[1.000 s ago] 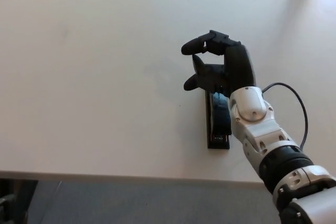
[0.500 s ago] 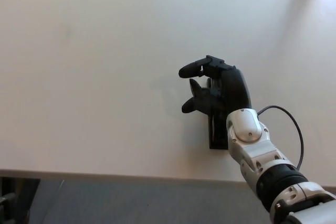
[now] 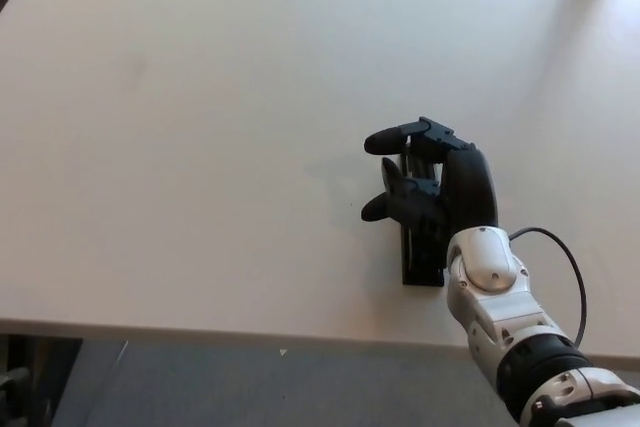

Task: The robot uses its right hand to press on the stapler that is in the middle of the desk

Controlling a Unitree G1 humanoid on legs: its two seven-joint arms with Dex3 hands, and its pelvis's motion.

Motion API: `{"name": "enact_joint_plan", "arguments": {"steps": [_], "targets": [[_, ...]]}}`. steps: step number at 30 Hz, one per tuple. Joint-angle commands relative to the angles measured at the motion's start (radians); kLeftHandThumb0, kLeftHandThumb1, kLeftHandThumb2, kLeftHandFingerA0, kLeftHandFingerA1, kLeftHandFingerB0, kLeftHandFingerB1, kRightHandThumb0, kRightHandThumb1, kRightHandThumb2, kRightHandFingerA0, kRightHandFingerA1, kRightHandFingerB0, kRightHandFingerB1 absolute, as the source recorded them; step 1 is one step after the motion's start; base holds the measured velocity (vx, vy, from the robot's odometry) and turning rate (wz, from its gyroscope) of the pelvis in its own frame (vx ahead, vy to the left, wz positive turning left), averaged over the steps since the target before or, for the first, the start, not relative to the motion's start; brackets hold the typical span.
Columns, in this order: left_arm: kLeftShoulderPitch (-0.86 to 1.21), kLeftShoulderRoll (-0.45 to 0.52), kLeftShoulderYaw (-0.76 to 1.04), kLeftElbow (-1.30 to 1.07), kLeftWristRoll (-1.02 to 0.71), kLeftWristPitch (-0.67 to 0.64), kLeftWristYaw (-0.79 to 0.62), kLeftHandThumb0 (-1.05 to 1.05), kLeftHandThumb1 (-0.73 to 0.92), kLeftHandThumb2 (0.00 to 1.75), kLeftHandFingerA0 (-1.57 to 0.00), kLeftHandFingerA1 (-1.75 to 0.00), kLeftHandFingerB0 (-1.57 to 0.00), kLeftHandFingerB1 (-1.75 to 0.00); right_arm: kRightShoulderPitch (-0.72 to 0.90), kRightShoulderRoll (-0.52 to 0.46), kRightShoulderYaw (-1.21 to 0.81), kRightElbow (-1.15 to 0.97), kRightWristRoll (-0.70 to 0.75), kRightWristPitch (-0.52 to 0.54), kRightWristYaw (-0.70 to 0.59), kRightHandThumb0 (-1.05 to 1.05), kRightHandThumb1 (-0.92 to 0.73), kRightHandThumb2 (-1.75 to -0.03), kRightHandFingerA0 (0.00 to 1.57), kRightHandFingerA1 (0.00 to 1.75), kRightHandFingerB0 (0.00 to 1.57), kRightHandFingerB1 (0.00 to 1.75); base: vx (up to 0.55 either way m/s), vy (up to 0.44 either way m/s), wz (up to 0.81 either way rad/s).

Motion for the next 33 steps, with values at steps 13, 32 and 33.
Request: {"name": "enact_joint_plan", "arguments": {"steps": [13, 32, 33], "targets": [[0.275, -0.020, 0.005, -0.010, -0.015, -0.077, -0.032, -0.62, 0.78, 1.07, -0.01, -0.37, -0.05, -0.31, 0.416, 0.021, 0.025, 0.121, -0.032, 0.069, 0.000, -0.12, -0.77, -0.68, 1.27, 0.98, 0.76, 1.14, 0.00, 0.000, 0.00], [0.392, -0.013, -0.033, -0.023, 0.018, -0.174, -0.039, -0.32, 0.64, 1.16, 0.00, -0.46, 0.00, -0.47, 0.502, 0.026, 0.053, 0.121, -0.036, 0.017, -0.010, -0.12, -0.79, -0.66, 1.25, 0.91, 0.75, 1.14, 0.00, 0.000, 0.00], [0.397, -0.014, -0.028, -0.031, 0.009, -0.178, -0.051, -0.32, 0.64, 1.16, 0.00, -0.46, 0.00, -0.47, 0.498, 0.025, 0.053, 0.118, -0.034, 0.009, -0.004, -0.12, -0.79, -0.66, 1.25, 0.91, 0.75, 1.14, 0.00, 0.000, 0.00]]}}
